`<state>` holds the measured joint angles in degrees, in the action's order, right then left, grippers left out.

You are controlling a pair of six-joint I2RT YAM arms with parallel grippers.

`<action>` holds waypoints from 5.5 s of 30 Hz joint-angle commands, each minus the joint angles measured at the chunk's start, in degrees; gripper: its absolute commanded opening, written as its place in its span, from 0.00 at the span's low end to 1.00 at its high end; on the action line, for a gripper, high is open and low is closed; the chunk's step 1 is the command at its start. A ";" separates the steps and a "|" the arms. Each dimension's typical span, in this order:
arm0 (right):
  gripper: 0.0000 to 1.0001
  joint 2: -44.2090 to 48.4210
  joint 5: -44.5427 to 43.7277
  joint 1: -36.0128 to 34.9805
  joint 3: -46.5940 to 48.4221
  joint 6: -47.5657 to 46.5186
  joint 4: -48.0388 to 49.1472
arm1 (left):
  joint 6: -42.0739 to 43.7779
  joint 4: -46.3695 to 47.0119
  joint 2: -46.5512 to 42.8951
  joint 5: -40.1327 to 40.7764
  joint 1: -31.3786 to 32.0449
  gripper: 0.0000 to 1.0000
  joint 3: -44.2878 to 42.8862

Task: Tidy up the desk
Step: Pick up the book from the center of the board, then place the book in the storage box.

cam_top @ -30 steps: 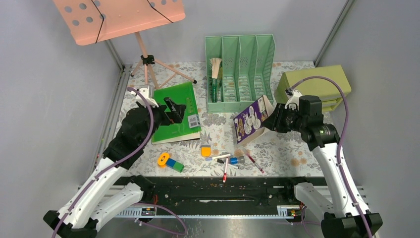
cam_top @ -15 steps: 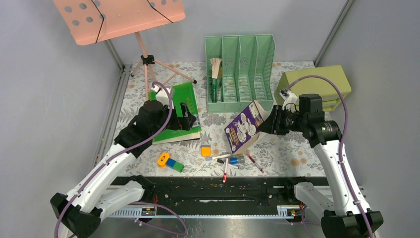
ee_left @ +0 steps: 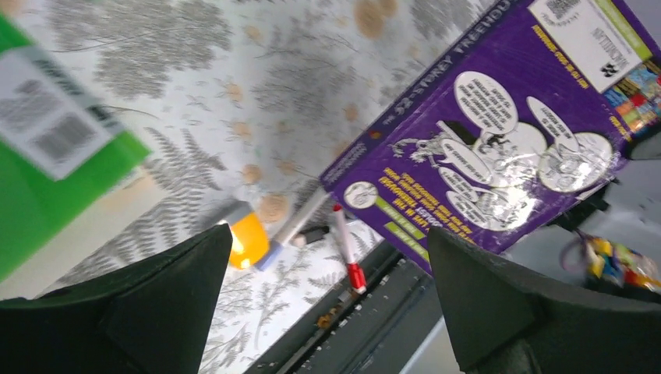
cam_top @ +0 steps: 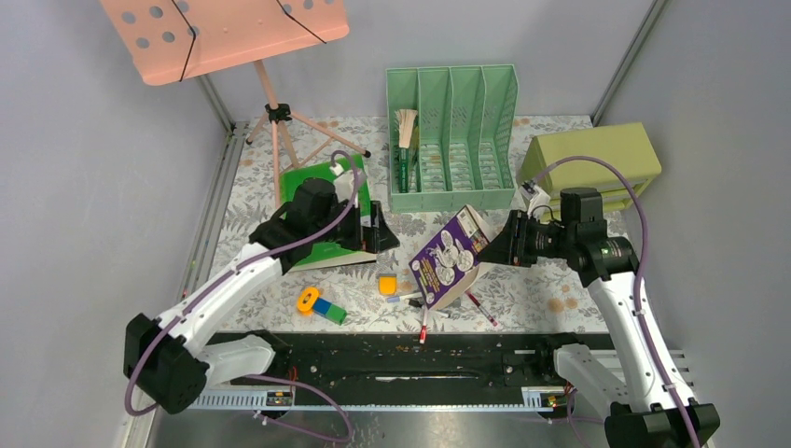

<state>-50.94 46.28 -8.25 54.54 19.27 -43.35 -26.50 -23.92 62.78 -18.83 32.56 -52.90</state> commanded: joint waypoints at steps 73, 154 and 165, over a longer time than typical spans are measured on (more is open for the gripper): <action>0.00 0.37 12.87 -0.36 -5.44 5.32 11.68 | -4.87 21.46 14.86 -41.61 7.13 0.60 -4.77; 0.00 -16.39 17.34 -19.79 -19.10 62.42 107.41 | -20.02 26.34 -14.95 -11.01 7.96 0.20 4.92; 0.00 -8.33 17.39 -19.74 -14.87 40.54 73.13 | -11.38 11.08 -16.68 -0.40 7.83 0.99 -0.16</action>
<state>-64.47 64.51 -27.59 34.33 71.46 44.27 -43.20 -6.87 47.46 -25.61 40.34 -47.77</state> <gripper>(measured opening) 0.281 0.983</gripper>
